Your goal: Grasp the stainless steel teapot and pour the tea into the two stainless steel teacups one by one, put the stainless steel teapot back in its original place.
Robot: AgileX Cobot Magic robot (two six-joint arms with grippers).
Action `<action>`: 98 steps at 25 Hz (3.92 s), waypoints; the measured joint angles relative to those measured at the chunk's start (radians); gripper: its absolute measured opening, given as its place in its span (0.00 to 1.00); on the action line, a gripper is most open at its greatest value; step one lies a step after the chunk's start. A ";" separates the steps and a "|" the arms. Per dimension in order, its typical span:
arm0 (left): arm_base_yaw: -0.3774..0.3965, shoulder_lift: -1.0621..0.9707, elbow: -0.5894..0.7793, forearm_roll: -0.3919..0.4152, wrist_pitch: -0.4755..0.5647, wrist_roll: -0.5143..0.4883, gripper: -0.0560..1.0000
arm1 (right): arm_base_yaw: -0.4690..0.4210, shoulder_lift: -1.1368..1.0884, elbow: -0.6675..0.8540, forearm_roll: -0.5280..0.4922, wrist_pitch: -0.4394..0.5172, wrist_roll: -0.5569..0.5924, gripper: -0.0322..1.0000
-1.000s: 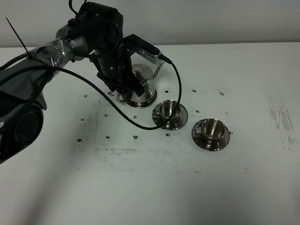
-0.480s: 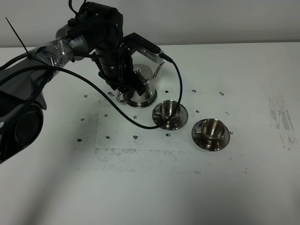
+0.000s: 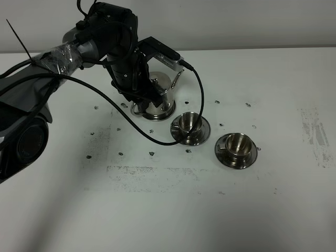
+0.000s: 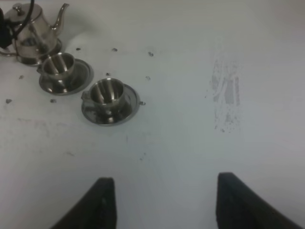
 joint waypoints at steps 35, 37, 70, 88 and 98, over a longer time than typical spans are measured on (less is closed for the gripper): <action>-0.018 0.000 0.000 0.000 -0.008 0.001 0.23 | 0.000 0.000 0.000 0.000 0.000 0.000 0.47; -0.018 0.000 0.000 0.000 -0.010 -0.009 0.23 | 0.000 0.000 0.000 0.000 0.000 0.000 0.47; -0.009 -0.037 0.000 0.000 -0.048 -0.020 0.23 | 0.000 0.000 0.000 0.000 0.000 0.000 0.47; -0.009 -0.055 -0.209 0.000 0.053 0.322 0.23 | 0.000 0.000 0.000 0.000 0.000 0.000 0.47; -0.033 -0.055 -0.228 0.000 0.054 0.465 0.23 | 0.000 0.000 0.000 0.000 0.000 0.000 0.47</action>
